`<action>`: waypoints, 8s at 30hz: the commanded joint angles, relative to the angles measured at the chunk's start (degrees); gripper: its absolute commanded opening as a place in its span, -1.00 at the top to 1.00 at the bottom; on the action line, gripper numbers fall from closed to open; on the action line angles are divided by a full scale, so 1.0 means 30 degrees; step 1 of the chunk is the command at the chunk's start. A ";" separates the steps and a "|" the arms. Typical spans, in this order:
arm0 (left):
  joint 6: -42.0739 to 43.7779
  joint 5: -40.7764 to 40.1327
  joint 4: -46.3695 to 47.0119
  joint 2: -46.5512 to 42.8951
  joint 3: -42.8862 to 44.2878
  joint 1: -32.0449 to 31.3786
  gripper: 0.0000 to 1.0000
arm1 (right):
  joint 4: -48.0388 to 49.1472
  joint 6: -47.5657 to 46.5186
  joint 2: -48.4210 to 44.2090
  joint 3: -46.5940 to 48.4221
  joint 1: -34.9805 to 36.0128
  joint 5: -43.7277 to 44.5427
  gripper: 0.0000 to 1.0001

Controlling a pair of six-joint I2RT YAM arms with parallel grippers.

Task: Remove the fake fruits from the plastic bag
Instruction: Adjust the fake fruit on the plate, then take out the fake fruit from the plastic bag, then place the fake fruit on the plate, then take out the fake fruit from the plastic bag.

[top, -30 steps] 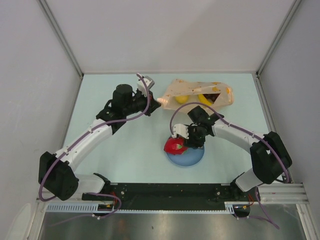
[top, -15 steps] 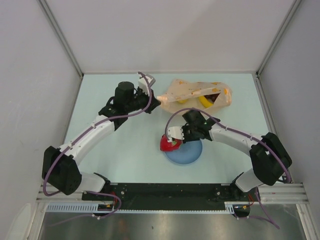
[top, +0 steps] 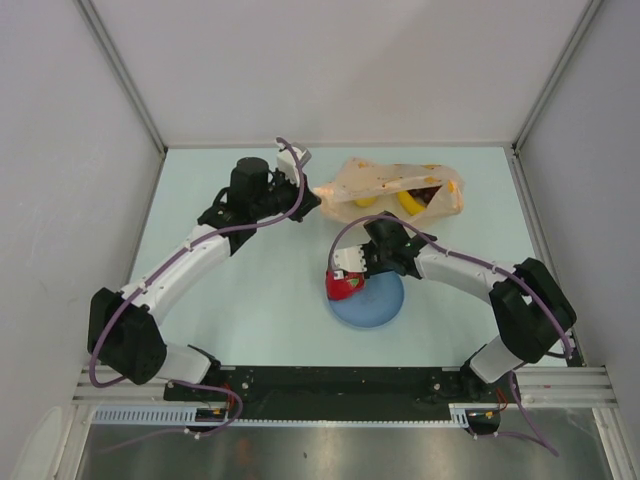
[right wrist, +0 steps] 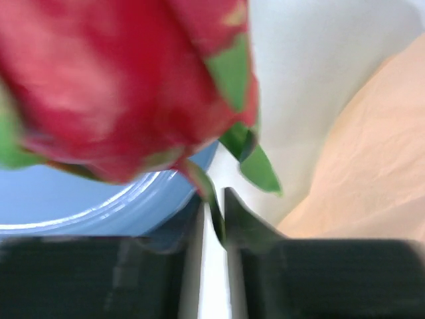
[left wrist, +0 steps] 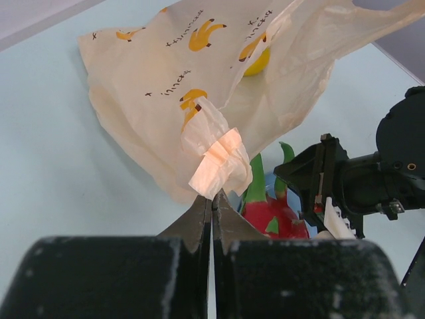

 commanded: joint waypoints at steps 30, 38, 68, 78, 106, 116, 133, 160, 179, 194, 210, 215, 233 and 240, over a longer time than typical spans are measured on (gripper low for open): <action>-0.0671 0.1066 0.1456 -0.0639 -0.0441 0.0116 0.99 | 0.2945 1.1996 -0.9196 0.2866 -0.0077 0.3009 -0.90; -0.0348 0.1213 0.0464 -0.0260 -0.0272 0.0116 0.99 | 0.5117 1.5379 -0.5328 0.4070 -0.3009 0.0233 0.55; 0.4050 0.3762 -0.2090 0.0297 0.1401 0.0086 1.00 | 0.4968 1.8569 -0.4389 0.1049 -0.5471 -0.4107 1.00; 0.2992 0.4202 -0.2000 0.1089 0.3333 0.0028 1.00 | 0.5062 2.3051 0.0591 0.4067 -0.5500 -0.3639 1.00; 0.4135 0.6282 -0.3144 0.1413 0.4921 -0.0001 1.00 | 0.5176 2.8474 0.7501 0.9778 -0.6351 0.0633 -0.74; 0.4340 0.6223 -0.3348 0.1383 0.4069 -0.0089 1.00 | 0.4911 2.8094 1.1460 1.3502 -0.6174 0.2335 -1.00; 0.4310 0.4994 -0.2851 0.1880 0.3863 -0.0119 1.00 | 0.5703 2.5662 0.9153 1.2129 -0.6057 0.0846 -0.16; 0.0913 0.4260 -0.0917 0.3403 0.4508 -0.0119 1.00 | 0.3795 0.9462 -1.2232 -0.6590 -0.2782 -0.7245 0.01; 0.0795 0.4143 -0.0946 0.3199 0.3923 -0.0177 1.00 | 0.9097 0.8673 -1.0425 -1.0841 -0.1370 -0.3671 -0.06; 0.1146 0.3879 -0.0975 0.2876 0.3336 -0.0353 1.00 | 1.3730 0.8260 -0.7171 -1.1691 -0.1165 -0.1999 -0.35; 0.0971 0.4142 -0.1063 0.4047 0.4273 -0.0529 0.99 | 1.1827 0.8172 -0.8955 -1.2190 -0.1252 -0.2408 -0.99; 0.0912 0.4230 -0.1034 0.4312 0.4508 -0.0529 1.00 | 0.8847 0.8436 -1.1620 -1.1723 -0.2334 -0.4895 -0.99; 0.1322 0.3909 -0.1297 0.5015 0.4976 -0.0792 0.99 | 1.0240 1.8192 -0.5804 -0.1034 -0.4857 -0.4346 -0.69; 0.1264 0.3879 -0.1151 0.5162 0.5824 -0.1290 1.00 | 0.9544 1.6407 -0.0497 0.2049 -0.5470 -0.1943 -0.07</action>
